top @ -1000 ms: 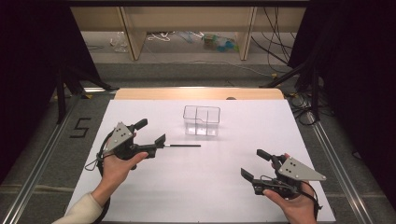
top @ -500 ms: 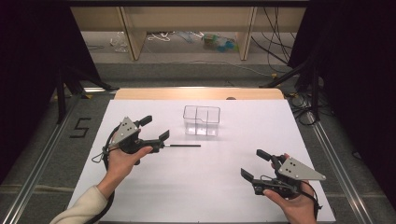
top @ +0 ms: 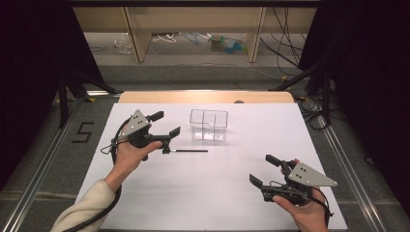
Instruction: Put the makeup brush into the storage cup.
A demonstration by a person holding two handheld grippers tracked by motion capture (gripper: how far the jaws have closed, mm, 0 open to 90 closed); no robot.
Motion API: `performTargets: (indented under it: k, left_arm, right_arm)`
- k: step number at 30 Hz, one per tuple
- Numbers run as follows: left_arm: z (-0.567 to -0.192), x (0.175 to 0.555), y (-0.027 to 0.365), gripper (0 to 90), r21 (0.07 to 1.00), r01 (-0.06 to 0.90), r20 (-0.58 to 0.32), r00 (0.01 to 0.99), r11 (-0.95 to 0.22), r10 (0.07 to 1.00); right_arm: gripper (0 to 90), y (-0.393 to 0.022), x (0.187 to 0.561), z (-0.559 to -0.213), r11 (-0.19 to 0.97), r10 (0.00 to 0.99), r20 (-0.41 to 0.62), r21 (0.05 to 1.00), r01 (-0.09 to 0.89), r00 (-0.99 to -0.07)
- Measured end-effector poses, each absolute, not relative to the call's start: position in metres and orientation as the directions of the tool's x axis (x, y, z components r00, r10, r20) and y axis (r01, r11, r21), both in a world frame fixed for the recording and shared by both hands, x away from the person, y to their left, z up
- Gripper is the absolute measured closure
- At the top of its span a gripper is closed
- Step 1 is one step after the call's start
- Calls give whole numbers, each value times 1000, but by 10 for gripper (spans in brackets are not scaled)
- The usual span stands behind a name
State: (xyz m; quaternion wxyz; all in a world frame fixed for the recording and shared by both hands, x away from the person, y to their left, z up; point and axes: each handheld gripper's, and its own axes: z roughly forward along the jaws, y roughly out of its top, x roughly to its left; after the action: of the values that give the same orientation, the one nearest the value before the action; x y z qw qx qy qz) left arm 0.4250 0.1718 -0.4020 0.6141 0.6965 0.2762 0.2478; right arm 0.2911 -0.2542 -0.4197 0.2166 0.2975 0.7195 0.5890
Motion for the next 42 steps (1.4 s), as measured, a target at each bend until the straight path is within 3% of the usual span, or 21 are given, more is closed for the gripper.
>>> performTargets:
  k: [27,42]
  left_arm:
    - [-397,443,153,148,972,120,37,770,-202,637]
    - [-403,458,151,155,831,180,133,854,-526,503]
  right_arm:
    - [176,-253,292,-421,111,676,49,980,167,-735]
    - [176,-254,292,-420,126,682,43,976,176,-730]
